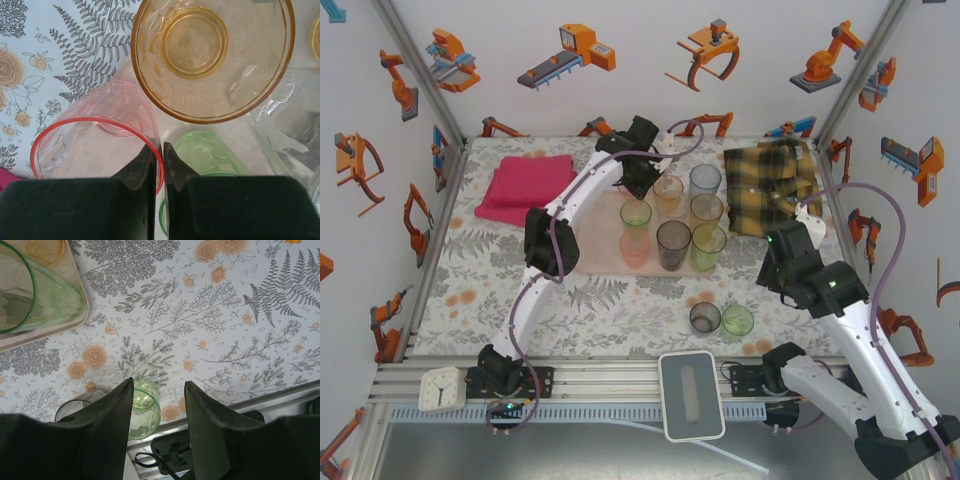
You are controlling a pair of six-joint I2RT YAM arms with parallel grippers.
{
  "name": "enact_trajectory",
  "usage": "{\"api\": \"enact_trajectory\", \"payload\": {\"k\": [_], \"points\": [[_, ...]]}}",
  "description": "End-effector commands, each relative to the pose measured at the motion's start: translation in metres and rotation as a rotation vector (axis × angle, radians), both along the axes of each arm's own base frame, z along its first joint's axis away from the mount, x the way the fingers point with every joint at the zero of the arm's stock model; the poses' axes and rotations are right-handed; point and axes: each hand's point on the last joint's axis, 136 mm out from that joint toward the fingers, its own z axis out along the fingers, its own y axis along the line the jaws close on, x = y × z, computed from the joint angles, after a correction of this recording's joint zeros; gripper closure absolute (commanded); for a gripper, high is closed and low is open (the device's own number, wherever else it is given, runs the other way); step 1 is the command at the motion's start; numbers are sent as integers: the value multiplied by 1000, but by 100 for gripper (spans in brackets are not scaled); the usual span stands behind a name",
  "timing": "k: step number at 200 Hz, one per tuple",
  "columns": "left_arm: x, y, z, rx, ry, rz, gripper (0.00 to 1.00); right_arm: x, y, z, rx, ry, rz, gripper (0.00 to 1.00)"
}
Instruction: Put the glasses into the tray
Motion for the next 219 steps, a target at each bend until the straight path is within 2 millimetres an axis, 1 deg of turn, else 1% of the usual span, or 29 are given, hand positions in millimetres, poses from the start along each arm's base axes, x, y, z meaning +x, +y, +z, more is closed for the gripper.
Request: {"api": "enact_trajectory", "payload": {"k": [1,70,114,143,181,204,219], "points": [[-7,1,-2,20,19,-27,95,3,0,-2,-1,-4,3,55],[-12,2,1,36,17,-42,95,3,1,-2,-1,-4,6,55],[-14,4,-2,45,27,-44,96,2,0,-4,0,-4,5,55],[-17,1,6,25,28,-43,96,2,-1,-4,2,-5,4,55],[-18,0,10,23,19,-43,96,2,-1,-4,2,-5,5,55],[-22,-2,18,4,22,-42,96,1,-1,-5,2,-5,4,55],[-22,-3,19,3,20,-43,96,1,-1,-5,3,-5,3,55]]}}
